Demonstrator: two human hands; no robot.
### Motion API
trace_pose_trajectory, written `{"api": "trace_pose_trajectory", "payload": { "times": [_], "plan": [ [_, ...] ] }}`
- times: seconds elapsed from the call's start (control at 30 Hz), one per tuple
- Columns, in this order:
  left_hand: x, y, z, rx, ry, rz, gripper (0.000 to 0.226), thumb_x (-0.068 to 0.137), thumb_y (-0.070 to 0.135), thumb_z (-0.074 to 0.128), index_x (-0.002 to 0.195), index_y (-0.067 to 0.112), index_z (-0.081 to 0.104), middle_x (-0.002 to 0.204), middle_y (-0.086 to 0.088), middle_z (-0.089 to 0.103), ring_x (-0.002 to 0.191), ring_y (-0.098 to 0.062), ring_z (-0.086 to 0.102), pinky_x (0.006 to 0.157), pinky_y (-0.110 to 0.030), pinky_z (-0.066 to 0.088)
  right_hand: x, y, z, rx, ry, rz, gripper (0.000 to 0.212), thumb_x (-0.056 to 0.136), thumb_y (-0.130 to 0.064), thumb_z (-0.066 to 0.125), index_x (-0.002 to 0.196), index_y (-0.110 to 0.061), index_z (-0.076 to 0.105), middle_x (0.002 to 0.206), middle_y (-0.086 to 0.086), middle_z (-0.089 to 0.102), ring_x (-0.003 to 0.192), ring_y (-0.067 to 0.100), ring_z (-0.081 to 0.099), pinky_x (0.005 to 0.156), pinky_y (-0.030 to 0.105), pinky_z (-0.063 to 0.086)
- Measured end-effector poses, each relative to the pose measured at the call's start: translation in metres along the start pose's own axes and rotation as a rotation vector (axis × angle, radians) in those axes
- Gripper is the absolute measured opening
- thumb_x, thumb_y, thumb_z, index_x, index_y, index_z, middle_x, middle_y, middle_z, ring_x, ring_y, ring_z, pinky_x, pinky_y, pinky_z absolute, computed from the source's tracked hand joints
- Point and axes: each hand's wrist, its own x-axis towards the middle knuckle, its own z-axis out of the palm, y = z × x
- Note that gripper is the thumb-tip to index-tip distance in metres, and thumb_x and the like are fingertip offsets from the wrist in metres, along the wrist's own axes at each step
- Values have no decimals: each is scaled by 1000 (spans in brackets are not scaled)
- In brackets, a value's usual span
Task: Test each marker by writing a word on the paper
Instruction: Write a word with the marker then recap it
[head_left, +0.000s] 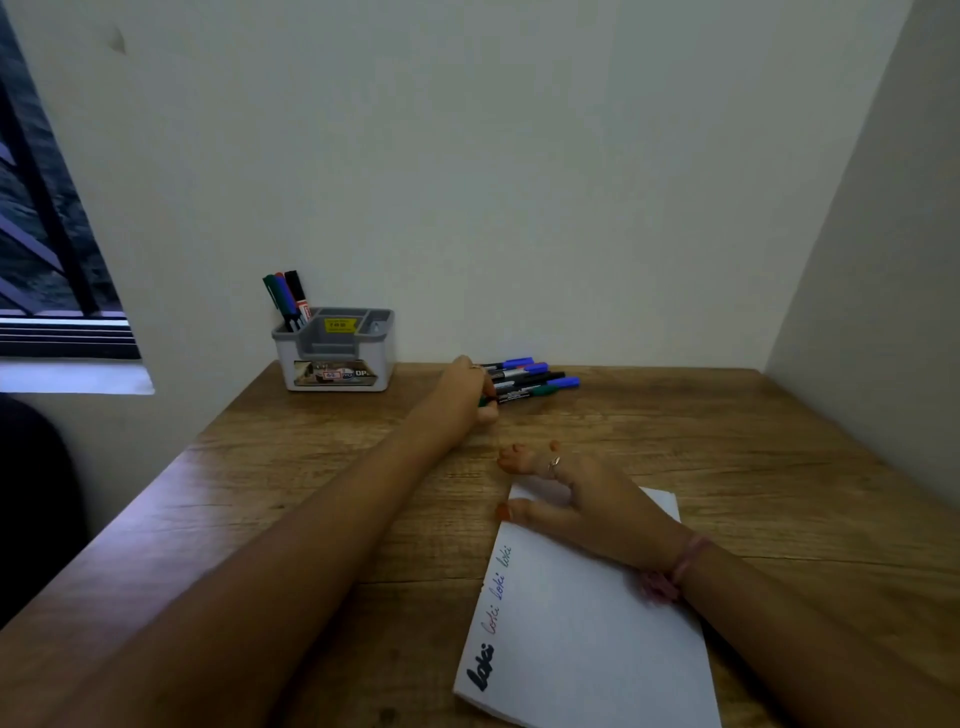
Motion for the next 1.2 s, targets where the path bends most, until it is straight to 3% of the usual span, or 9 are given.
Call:
{"api": "trace_pose_trajectory", "payload": {
  "times": [0.23, 0.4, 0.53, 0.63, 0.73, 0.87, 0.97, 1.07, 1.2],
  "plan": [
    [-53, 18, -64, -133, 170, 128, 22, 80, 15, 69, 101, 9, 71, 101, -10, 63, 88, -19, 63, 80, -20, 50, 5, 1, -17, -8, 463, -6, 44, 82, -41, 62, 122, -21, 60, 109, -13, 60, 101, 9, 57, 84, 20, 41],
    [-87, 50, -108, -214, 132, 326, 14, 76, 14, 72, 89, 18, 72, 86, 2, 67, 72, -7, 61, 69, -11, 48, 3, -10, -27, 90, 545, -110, 38, 77, -40, 67, 110, -21, 67, 84, -20, 51, 81, -6, 51, 71, 4, 35],
    [-105, 50, -104, -616, 81, 228, 15, 81, 21, 68, 94, 28, 63, 90, 7, 65, 79, -4, 63, 73, -15, 52, -4, -24, -40, 419, 444, -143, 19, 80, -22, 69, 98, -20, 70, 76, -6, 66, 76, 1, 60, 72, 12, 45],
    [-118, 43, -74, -745, -141, 94, 28, 83, 38, 56, 102, 20, 64, 98, 4, 68, 90, -1, 63, 81, -18, 51, -8, -33, -45, 870, 353, -74, 23, 77, -15, 64, 100, -10, 68, 89, -1, 75, 88, 12, 69, 77, 19, 52],
    [-123, 49, -52, -937, -350, 52, 35, 88, 37, 45, 107, 11, 60, 101, 4, 68, 98, -8, 64, 92, -23, 50, -8, -34, -37, 986, 286, -4, 25, 79, -17, 59, 99, -3, 63, 87, 3, 75, 82, 12, 70, 69, 20, 53],
    [-127, 63, -38, -1313, -355, -105, 22, 96, 28, 37, 90, 13, 53, 71, 1, 52, 59, -8, 51, 62, -21, 53, -6, -29, -25, 990, 242, 22, 24, 81, -22, 58, 96, -5, 64, 89, 2, 73, 85, 13, 68, 76, 21, 52],
    [-130, 65, -29, -1332, -314, -141, 27, 98, 32, 35, 76, 20, 45, 55, 10, 35, 43, -2, 28, 41, -15, 29, -3, -26, -19, 970, 205, 10, 37, 80, -37, 62, 92, -3, 63, 89, 6, 63, 90, 19, 61, 91, 36, 52],
    [-130, 65, -28, -1361, -273, -123, 33, 97, 34, 38, 67, 32, 50, 52, 10, 29, 40, -2, 21, 36, -15, 17, -3, -28, -15, 982, 189, 6, 59, 80, -44, 62, 96, 12, 51, 94, 14, 53, 93, 26, 51, 97, 47, 45],
    [-128, 64, -26, -1277, -278, -107, 42, 93, 45, 41, 55, 42, 57, 53, 5, 24, 41, -7, 17, 40, -21, 11, -2, -31, -16, 1071, 197, 62, 39, 77, -36, 58, 93, -1, 57, 80, -9, 64, 82, 7, 58, 93, 38, 47]
  ]
}}
